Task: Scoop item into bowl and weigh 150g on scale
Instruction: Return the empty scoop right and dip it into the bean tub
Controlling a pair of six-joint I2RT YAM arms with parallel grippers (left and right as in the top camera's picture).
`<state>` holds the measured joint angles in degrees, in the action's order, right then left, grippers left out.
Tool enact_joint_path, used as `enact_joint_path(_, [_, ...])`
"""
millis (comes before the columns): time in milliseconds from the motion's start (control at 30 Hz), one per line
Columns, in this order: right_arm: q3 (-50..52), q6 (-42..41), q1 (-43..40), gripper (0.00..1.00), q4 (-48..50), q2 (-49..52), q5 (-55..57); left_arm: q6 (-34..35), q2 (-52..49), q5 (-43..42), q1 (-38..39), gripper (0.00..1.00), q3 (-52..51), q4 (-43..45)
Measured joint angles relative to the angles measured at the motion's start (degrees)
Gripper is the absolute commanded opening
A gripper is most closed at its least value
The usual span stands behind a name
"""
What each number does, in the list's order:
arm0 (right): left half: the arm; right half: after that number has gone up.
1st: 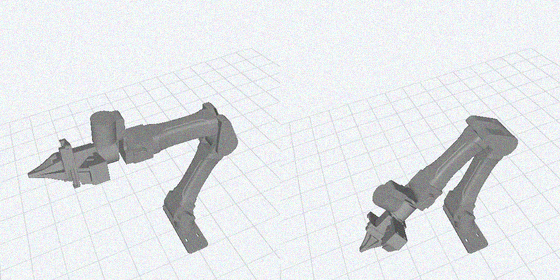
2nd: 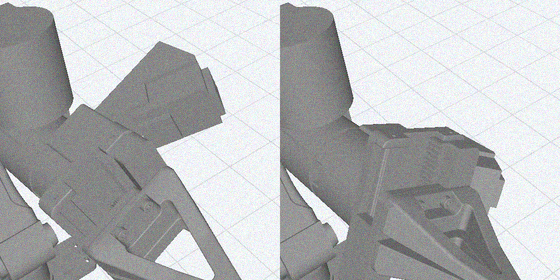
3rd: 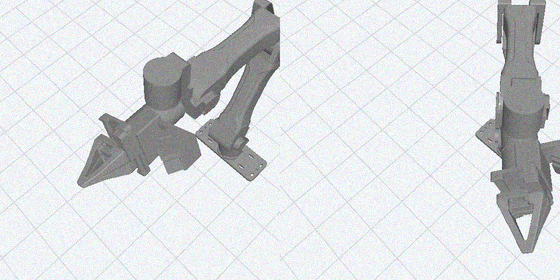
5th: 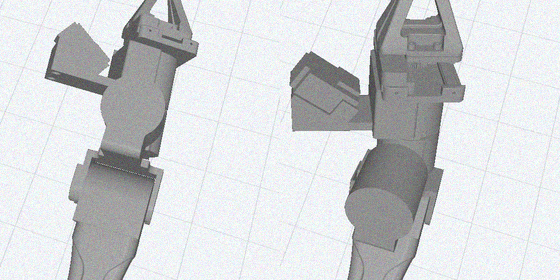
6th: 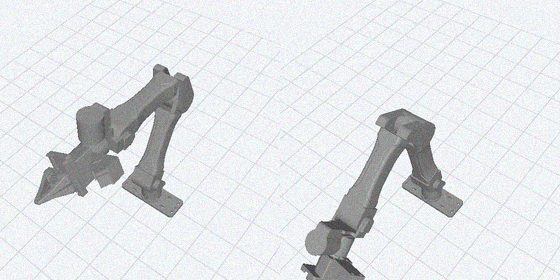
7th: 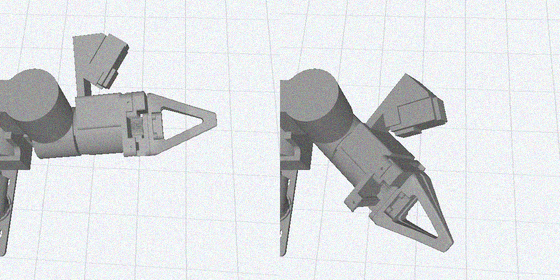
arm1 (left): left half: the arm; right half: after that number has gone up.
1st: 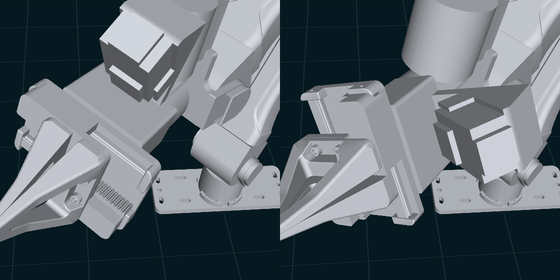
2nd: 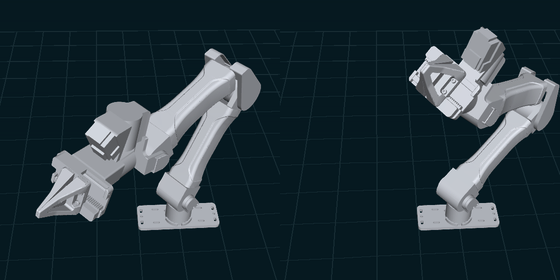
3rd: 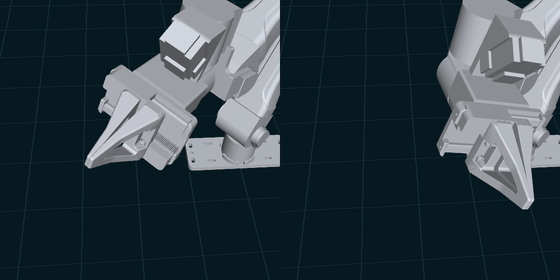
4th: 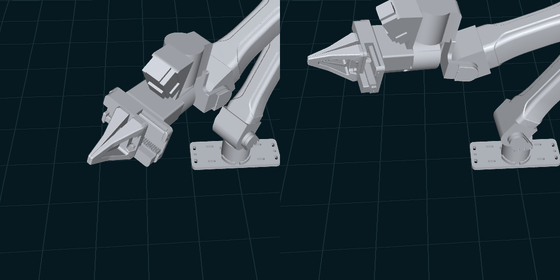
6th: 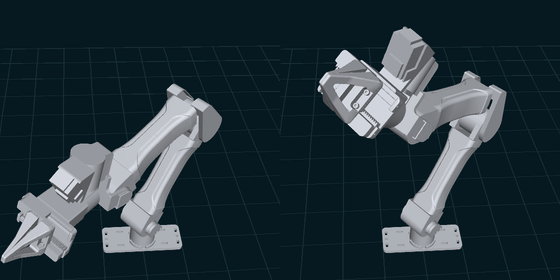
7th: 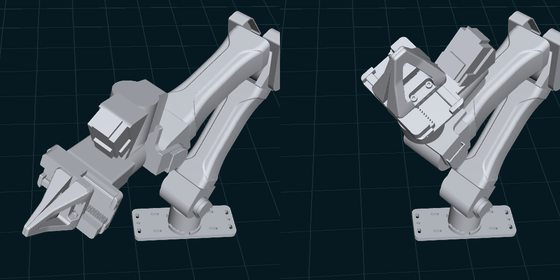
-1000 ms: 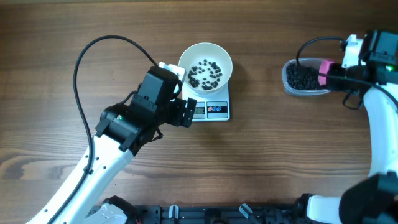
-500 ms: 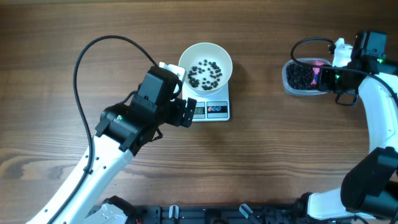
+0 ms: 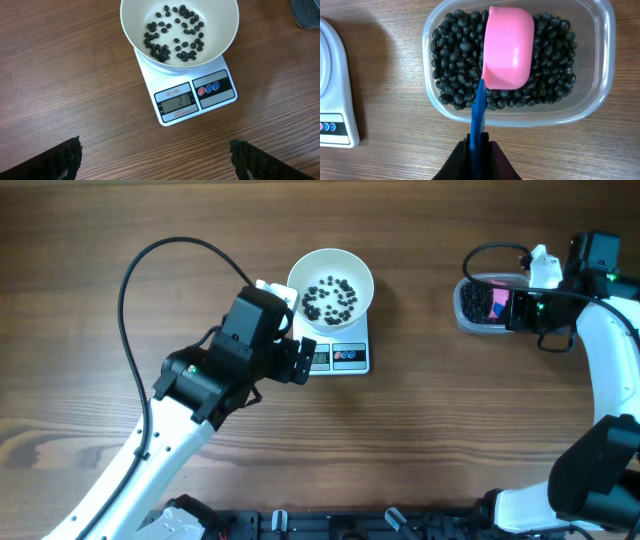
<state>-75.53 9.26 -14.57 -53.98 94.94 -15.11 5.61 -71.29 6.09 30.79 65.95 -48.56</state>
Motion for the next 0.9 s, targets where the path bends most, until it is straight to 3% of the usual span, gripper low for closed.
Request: enact_joint_path(900, [0.0,2.45,-4.85,0.04,-2.43,0.5,-9.33,0.0,0.0,0.0,0.0,1.0,0.0,0.0])
